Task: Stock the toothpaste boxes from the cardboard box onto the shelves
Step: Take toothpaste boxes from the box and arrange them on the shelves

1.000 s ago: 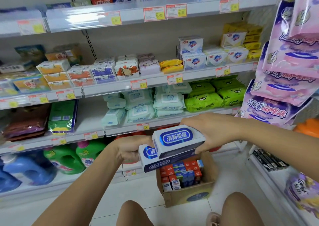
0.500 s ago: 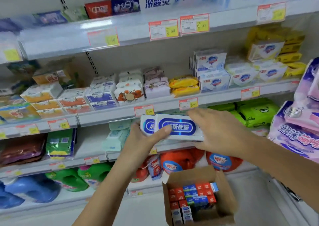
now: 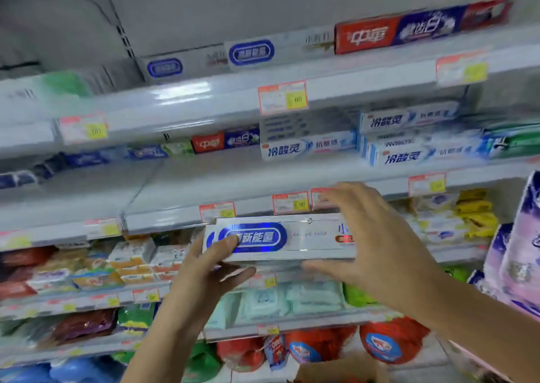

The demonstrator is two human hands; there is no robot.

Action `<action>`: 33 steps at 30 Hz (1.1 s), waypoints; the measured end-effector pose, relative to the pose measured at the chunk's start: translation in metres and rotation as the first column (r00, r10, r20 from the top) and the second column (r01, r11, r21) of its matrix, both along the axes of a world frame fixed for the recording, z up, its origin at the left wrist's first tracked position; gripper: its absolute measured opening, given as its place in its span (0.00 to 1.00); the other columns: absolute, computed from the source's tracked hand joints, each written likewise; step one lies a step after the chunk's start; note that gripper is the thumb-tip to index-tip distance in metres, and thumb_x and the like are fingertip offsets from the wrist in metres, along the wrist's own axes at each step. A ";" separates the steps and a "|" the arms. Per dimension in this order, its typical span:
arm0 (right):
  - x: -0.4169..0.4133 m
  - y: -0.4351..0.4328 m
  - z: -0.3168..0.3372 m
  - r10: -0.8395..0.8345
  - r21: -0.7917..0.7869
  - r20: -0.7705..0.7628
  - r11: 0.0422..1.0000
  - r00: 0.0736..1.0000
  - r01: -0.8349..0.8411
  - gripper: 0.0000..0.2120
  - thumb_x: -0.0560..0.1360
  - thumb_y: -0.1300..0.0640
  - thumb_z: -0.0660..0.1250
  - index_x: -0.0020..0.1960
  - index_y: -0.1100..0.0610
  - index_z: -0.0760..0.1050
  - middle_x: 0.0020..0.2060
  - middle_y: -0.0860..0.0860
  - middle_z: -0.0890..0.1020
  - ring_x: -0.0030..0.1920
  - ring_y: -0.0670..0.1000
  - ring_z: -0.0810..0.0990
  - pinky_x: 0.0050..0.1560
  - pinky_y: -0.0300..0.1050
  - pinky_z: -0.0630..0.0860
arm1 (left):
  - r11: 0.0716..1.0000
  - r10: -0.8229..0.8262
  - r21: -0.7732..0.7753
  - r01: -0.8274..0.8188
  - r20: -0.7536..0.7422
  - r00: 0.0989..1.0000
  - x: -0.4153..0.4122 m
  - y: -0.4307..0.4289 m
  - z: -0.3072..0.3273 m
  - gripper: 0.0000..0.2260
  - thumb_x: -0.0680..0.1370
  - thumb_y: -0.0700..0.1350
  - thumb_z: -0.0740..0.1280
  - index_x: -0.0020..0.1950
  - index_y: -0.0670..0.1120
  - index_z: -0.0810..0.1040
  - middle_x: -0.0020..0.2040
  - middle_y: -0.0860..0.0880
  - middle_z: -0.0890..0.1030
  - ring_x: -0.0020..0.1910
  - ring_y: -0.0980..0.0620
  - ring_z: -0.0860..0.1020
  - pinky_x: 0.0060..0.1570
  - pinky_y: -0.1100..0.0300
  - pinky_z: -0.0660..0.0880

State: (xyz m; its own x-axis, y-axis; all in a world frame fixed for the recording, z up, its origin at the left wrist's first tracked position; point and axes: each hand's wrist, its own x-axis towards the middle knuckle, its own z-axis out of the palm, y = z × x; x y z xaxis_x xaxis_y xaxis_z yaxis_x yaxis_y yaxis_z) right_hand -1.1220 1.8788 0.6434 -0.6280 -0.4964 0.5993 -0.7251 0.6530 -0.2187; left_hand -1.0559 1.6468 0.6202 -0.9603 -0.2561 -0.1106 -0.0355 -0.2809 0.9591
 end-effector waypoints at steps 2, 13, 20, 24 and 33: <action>0.004 0.006 0.025 0.083 -0.239 0.254 0.971 0.964 -0.020 0.39 0.62 0.29 0.67 0.68 0.44 0.61 0.65 0.41 0.63 0.64 0.34 0.62 0.63 0.26 0.58 | 0.999 0.036 0.037 -0.035 -0.037 0.999 0.004 -0.001 0.018 0.50 0.42 0.57 0.83 0.61 0.42 0.75 0.48 0.41 0.84 0.42 0.45 0.84 0.37 0.57 0.80; 0.003 -0.008 0.103 0.434 -0.663 0.527 0.748 0.731 0.033 0.32 0.60 0.34 0.64 0.64 0.30 0.62 0.62 0.29 0.67 0.63 0.45 0.73 0.58 0.42 0.65 | 0.999 0.043 0.006 -0.043 -0.305 0.951 0.004 0.011 0.100 0.51 0.43 0.61 0.81 0.65 0.50 0.72 0.52 0.43 0.84 0.47 0.43 0.83 0.35 0.51 0.80; -0.029 -0.005 0.175 0.500 -0.476 0.577 0.848 0.645 -0.232 0.34 0.58 0.43 0.81 0.61 0.33 0.71 0.64 0.40 0.71 0.61 0.41 0.76 0.66 0.48 0.70 | 0.960 0.006 -0.229 -0.161 -0.559 0.829 -0.016 -0.026 0.157 0.53 0.51 0.63 0.80 0.72 0.56 0.63 0.53 0.50 0.84 0.52 0.51 0.82 0.49 0.57 0.79; -0.056 -0.040 0.217 0.325 -0.122 0.513 0.944 0.795 -0.308 0.34 0.58 0.36 0.77 0.62 0.35 0.70 0.54 0.36 0.78 0.52 0.37 0.79 0.56 0.38 0.75 | 0.927 -0.035 -0.316 -0.203 -0.611 0.791 -0.042 -0.070 0.178 0.48 0.57 0.63 0.78 0.73 0.56 0.63 0.57 0.51 0.82 0.55 0.54 0.81 0.51 0.62 0.78; -0.138 -0.142 0.265 0.213 -0.034 0.423 0.975 0.881 -0.220 0.21 0.65 0.41 0.75 0.51 0.53 0.82 0.45 0.49 0.85 0.44 0.50 0.82 0.45 0.39 0.74 | 0.565 0.020 -0.747 -0.349 -0.411 0.912 -0.093 -0.166 0.221 0.09 0.76 0.51 0.69 0.53 0.50 0.80 0.46 0.58 0.84 0.43 0.64 0.80 0.49 0.64 0.75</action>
State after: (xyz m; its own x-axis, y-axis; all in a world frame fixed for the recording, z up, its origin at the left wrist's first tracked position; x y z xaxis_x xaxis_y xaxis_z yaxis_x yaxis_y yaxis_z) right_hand -1.2602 1.7371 0.9087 -0.6953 -0.6560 0.2936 -0.6903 0.4959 -0.5268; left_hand -1.1493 1.4806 0.8413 -0.8099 -0.2552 0.5282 0.2739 0.6317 0.7252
